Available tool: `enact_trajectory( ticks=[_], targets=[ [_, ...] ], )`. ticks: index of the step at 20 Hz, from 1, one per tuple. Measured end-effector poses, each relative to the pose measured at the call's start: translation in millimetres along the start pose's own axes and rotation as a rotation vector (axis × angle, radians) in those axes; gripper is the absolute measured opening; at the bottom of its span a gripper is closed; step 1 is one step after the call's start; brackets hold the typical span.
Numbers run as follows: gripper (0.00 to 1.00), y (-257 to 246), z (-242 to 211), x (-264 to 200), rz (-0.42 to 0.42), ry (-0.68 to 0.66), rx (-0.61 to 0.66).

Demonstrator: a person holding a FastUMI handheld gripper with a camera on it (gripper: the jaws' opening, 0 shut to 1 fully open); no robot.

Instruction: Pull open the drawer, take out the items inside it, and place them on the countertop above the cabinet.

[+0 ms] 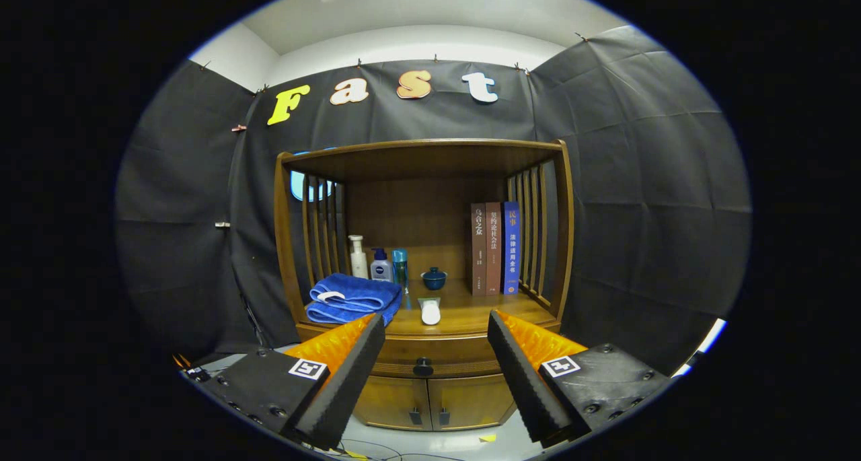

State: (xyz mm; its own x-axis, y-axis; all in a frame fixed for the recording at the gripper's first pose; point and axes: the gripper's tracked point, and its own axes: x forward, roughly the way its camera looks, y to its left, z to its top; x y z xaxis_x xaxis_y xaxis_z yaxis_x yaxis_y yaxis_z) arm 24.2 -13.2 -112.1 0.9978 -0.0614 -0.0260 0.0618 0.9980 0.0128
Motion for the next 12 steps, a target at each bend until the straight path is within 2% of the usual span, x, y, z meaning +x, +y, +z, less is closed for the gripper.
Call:
enact_trajectory(
  ticks=[12],
  targets=[
    [1.0, 9.2, 11.9, -17.1, 0.03, 0.009, -0.016]
  ],
)
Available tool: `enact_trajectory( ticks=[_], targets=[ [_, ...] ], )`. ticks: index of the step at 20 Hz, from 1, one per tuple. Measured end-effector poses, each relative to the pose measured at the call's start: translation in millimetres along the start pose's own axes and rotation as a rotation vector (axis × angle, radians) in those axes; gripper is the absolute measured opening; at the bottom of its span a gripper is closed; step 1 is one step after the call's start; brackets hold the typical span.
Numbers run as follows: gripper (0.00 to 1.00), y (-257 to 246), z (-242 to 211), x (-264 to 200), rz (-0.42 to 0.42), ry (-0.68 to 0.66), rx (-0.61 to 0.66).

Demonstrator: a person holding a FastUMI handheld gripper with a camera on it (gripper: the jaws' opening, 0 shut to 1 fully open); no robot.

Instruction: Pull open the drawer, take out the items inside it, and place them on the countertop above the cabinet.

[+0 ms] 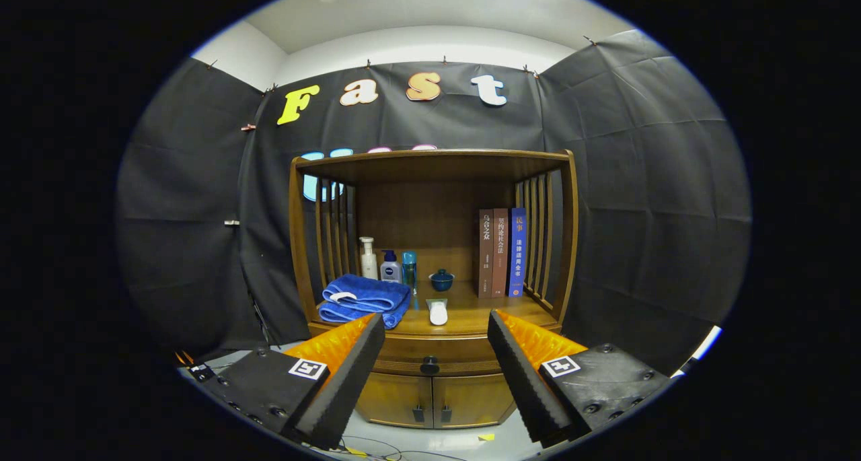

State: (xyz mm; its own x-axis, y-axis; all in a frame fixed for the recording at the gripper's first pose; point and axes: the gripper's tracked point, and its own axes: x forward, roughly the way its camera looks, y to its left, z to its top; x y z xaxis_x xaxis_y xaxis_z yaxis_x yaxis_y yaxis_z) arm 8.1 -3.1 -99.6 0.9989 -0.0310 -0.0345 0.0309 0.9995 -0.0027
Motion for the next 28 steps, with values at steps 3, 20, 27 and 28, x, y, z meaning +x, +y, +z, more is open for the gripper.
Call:
enact_trajectory(
  ticks=[3, 20, 27, 28],
  targets=[
    [1.0, 2.3, 0.7, -2.2, 0.002, -0.005, 0.003],
    [1.0, -1.3, 1.4, 2.5, 0.039, 0.001, 0.035],
    [1.0, -22.6, -6.6, 3.1, 0.007, 0.008, 0.082],
    [1.0, -26.2, -7.6, 3.8, 0.0, 0.01, 0.08]
  ],
)
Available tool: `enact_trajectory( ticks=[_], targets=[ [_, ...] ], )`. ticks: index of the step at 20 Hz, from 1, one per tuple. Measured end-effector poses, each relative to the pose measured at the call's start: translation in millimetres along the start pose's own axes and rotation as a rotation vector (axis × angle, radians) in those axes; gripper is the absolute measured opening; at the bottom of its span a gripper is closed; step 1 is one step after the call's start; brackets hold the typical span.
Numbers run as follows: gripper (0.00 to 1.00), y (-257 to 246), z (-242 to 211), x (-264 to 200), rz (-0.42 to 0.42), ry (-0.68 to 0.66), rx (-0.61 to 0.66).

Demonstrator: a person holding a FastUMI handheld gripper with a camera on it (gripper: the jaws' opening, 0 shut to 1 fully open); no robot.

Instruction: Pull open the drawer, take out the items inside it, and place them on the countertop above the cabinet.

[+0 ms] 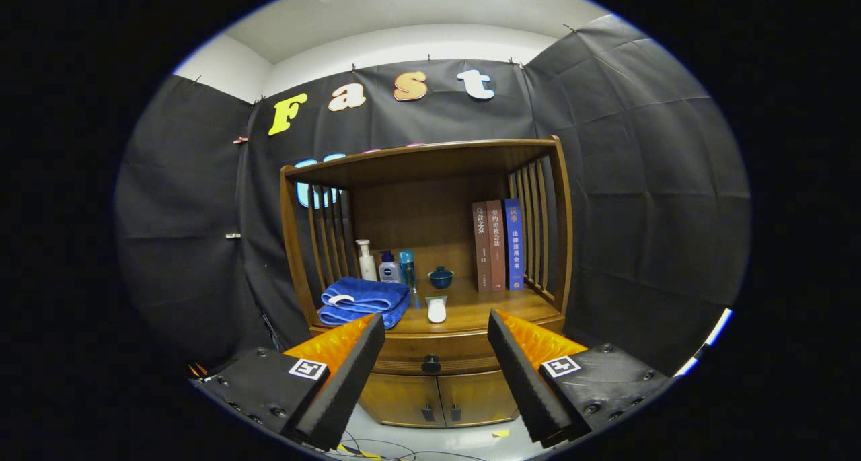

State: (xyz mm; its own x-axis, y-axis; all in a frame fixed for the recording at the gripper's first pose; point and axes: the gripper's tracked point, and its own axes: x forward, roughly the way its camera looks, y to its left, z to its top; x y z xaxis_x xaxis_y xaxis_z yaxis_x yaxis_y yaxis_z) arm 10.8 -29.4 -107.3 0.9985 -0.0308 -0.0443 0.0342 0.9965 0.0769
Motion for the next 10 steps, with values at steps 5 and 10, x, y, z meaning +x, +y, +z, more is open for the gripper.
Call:
enact_trajectory(
  ticks=[5, 10],
  targets=[
    [1.0, -3.1, 7.3, -1.6, -0.018, -0.013, -0.037],
    [1.0, 9.0, 8.0, -1.6, -0.002, -0.006, -0.061]
  ],
)
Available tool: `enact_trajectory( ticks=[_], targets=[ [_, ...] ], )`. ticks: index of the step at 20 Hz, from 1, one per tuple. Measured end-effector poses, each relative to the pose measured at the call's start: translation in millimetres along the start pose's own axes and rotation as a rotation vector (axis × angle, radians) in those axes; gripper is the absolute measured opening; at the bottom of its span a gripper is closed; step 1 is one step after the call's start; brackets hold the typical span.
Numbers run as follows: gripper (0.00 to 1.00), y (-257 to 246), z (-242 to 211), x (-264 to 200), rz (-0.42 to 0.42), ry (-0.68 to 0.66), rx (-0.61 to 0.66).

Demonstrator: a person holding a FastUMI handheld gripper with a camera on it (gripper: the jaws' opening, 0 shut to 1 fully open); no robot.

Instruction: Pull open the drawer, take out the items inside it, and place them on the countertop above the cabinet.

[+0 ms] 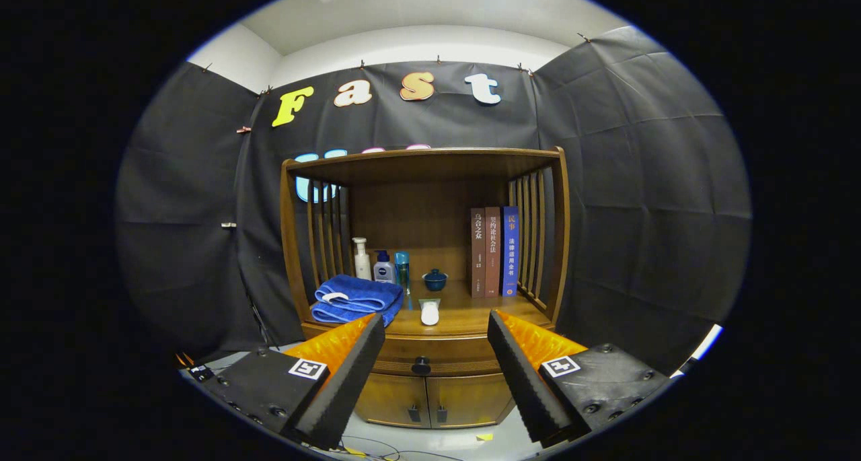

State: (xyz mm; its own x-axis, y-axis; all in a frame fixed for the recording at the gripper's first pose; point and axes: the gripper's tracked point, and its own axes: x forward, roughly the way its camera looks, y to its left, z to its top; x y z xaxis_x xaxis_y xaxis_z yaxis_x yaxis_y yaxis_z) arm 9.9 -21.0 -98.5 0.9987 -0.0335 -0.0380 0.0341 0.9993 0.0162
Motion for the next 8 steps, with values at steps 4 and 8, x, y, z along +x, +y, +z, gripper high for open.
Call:
enact_trajectory(
  ticks=[4, 8],
  targets=[
    [1.0, 0.8, -3.6, 0.4, 0.0, 0.006, 0.013],
    [1.0, -0.9, -4.3, 0.0, -0.006, 0.008, 0.017]
  ],
)
